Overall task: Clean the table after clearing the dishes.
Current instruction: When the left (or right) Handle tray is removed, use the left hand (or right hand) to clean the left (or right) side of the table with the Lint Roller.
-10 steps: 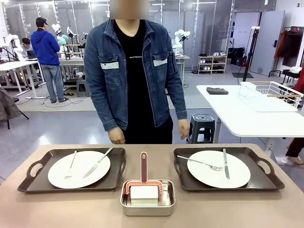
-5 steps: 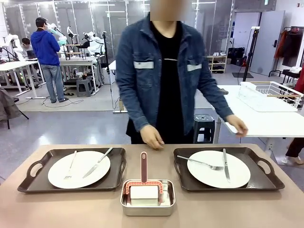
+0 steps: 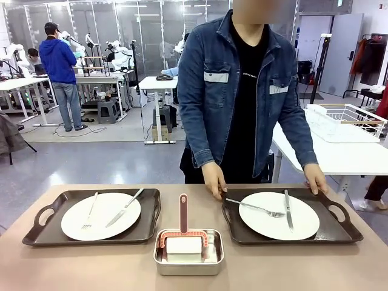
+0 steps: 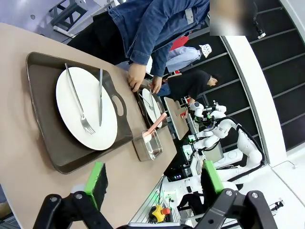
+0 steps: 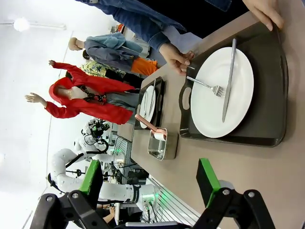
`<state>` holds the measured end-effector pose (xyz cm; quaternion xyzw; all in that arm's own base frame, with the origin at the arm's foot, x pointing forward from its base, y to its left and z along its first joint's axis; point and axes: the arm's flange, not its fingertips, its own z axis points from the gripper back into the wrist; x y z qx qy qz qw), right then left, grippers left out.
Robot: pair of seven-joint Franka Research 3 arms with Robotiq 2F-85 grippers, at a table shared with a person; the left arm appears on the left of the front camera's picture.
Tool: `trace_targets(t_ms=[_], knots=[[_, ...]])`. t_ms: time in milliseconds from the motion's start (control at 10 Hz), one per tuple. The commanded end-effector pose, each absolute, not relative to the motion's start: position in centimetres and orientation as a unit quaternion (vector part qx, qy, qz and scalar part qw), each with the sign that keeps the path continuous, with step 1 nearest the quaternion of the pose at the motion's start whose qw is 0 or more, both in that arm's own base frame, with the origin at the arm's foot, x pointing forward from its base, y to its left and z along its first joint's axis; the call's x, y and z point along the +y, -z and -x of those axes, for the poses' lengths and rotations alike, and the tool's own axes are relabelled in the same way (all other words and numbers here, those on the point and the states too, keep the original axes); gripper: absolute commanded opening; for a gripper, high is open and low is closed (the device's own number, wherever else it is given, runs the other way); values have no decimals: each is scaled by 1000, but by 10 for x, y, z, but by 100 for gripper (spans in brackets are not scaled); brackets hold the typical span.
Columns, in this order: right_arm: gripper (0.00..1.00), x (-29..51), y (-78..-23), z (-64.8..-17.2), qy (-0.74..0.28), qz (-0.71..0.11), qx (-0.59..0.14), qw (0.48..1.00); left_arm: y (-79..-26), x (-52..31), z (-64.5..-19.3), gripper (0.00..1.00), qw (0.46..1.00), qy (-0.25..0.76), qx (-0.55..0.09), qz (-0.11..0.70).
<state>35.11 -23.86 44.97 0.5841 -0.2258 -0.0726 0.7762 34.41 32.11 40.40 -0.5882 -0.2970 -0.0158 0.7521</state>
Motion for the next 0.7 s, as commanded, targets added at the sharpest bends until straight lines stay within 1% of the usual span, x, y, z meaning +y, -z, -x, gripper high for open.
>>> trace_targets(t_ms=[0,600], knots=[[100,-239,-451,-350,71,-588,-227,773,-405,321,-342,100,748,17,-297,593],[100,-239,-451,-350,71,-588,-227,773,-405,321,-342,100,748,17,-297,593]])
